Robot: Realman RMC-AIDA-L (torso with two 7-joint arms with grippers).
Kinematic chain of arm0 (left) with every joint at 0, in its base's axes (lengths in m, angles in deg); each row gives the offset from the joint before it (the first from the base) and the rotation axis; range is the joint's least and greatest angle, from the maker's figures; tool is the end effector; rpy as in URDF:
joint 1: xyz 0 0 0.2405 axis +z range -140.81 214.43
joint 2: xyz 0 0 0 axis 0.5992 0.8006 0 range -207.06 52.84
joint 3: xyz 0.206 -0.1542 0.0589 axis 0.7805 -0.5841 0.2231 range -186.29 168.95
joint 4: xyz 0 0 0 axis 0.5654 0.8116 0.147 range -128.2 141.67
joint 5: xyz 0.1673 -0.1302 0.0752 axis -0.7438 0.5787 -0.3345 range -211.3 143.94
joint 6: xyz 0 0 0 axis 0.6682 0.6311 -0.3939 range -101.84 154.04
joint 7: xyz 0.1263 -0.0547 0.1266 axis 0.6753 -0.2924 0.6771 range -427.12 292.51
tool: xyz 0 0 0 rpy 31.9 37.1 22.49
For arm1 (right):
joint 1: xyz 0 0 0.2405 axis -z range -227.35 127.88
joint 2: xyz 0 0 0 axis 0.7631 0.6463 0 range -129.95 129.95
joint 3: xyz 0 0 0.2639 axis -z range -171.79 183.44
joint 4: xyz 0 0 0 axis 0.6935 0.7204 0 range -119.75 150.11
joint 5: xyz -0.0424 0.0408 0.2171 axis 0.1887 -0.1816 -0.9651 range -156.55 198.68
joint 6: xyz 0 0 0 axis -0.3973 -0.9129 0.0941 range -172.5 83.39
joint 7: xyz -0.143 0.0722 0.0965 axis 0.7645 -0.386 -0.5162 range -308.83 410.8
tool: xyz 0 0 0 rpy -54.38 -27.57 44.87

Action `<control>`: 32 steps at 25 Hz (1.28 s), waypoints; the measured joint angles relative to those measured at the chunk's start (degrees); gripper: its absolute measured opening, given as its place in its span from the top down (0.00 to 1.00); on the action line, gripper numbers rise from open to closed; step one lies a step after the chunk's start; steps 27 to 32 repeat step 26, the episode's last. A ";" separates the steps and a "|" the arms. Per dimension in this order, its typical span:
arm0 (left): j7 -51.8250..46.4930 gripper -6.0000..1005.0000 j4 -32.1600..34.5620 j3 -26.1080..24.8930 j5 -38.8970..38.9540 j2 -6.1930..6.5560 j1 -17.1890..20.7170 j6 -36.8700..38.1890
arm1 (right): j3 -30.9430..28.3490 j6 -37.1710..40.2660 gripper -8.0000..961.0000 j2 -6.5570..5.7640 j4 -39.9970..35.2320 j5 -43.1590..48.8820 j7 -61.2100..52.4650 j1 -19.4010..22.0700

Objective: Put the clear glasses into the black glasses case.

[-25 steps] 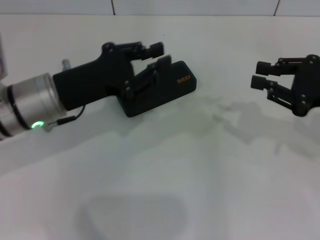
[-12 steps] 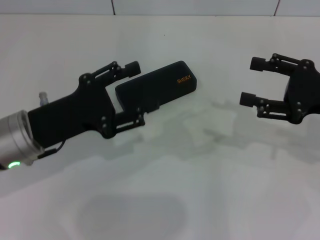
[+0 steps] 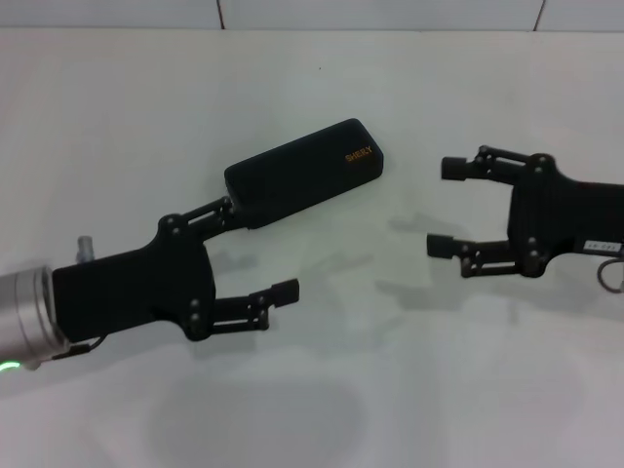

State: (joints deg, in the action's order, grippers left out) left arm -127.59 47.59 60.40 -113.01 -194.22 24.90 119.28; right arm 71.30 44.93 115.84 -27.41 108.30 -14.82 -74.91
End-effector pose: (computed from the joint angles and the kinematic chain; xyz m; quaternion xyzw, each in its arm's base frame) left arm -0.2560 0.2799 -0.0430 -0.9191 -0.0979 -0.3555 0.1389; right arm 0.2102 0.3452 -0.0378 -0.9457 0.0332 0.3028 0.1133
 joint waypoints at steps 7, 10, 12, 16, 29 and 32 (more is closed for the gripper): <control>-0.11 0.12 -0.08 -0.09 -0.64 -0.05 -0.14 0.07 | 1.67 -1.13 0.09 0.04 0.31 0.09 0.12 -0.30; -0.28 0.12 -0.05 -0.09 -0.66 0.11 -0.45 0.07 | 2.16 -1.49 0.09 0.10 0.33 0.09 0.14 -0.37; -0.32 0.12 0.10 -0.09 -0.68 0.18 -0.56 0.06 | 2.77 -1.97 0.09 0.13 0.35 0.09 0.15 -0.43; -0.32 0.12 0.18 -0.16 -0.71 0.26 -0.57 0.02 | 4.87 -2.90 0.09 0.06 0.30 0.10 0.15 -0.78; -0.30 0.12 0.17 -1.71 -1.26 0.16 -0.48 -0.07 | 6.35 -4.00 0.09 0.06 -0.21 0.01 0.76 -1.53; -0.30 0.12 0.17 -1.71 -1.26 0.16 -0.48 -0.07 | 6.35 -4.00 0.09 0.06 -0.21 0.01 0.76 -1.53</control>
